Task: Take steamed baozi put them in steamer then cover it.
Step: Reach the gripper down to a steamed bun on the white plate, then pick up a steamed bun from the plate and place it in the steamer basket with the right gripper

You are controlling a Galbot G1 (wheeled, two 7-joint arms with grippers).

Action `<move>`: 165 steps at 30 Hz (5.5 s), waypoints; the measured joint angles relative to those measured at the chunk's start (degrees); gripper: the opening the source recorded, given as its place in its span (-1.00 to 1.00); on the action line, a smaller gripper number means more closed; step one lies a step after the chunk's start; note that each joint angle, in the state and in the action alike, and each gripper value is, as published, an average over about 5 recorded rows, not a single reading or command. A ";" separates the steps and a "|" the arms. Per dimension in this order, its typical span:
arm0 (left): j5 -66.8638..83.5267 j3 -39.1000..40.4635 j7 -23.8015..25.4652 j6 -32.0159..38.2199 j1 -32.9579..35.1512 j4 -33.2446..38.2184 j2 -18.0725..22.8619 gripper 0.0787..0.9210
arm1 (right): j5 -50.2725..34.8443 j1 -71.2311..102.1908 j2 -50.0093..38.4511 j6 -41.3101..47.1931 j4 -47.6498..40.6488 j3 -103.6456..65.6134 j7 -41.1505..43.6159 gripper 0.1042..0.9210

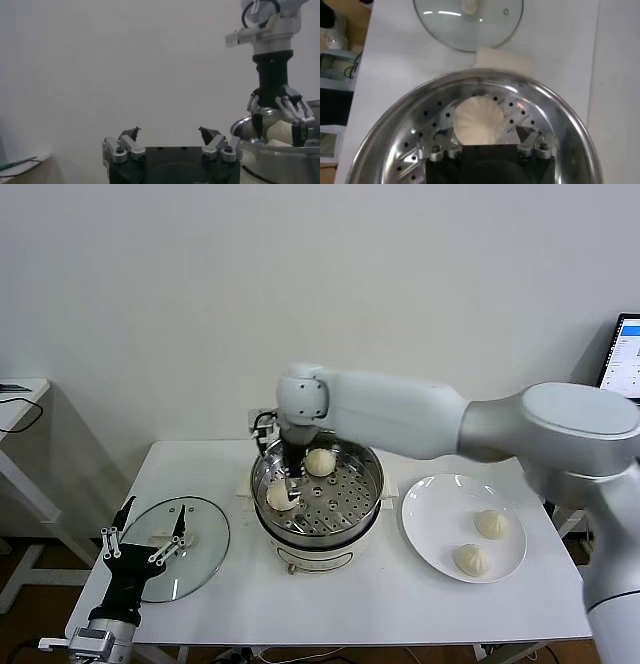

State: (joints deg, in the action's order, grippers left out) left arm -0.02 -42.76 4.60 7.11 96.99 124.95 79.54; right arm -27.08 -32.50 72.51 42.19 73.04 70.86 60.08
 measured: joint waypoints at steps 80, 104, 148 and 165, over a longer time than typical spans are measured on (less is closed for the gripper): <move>-1.00 1.12 -0.81 -0.48 -0.13 0.01 1.12 0.77 | 33.11 34.51 -37.39 -29.01 2.74 -21.64 11.48 0.29; -0.95 1.59 -1.19 -1.08 -0.14 0.86 0.81 0.77 | 25.02 10.41 -38.62 -34.10 9.10 -13.20 13.85 0.29; 0.12 -0.66 -0.51 -0.78 -1.14 -0.95 0.24 0.77 | 34.95 -8.86 -7.90 -75.67 14.38 7.05 0.59 0.30; 0.28 -1.01 -0.48 -0.89 -1.49 -1.53 0.22 0.77 | 34.14 -5.86 -4.99 -75.47 14.64 8.31 1.73 0.30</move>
State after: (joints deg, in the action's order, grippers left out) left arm 0.26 -43.77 4.12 6.22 95.50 123.42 79.76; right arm 7.06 -38.37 67.53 -33.28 87.69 79.17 61.81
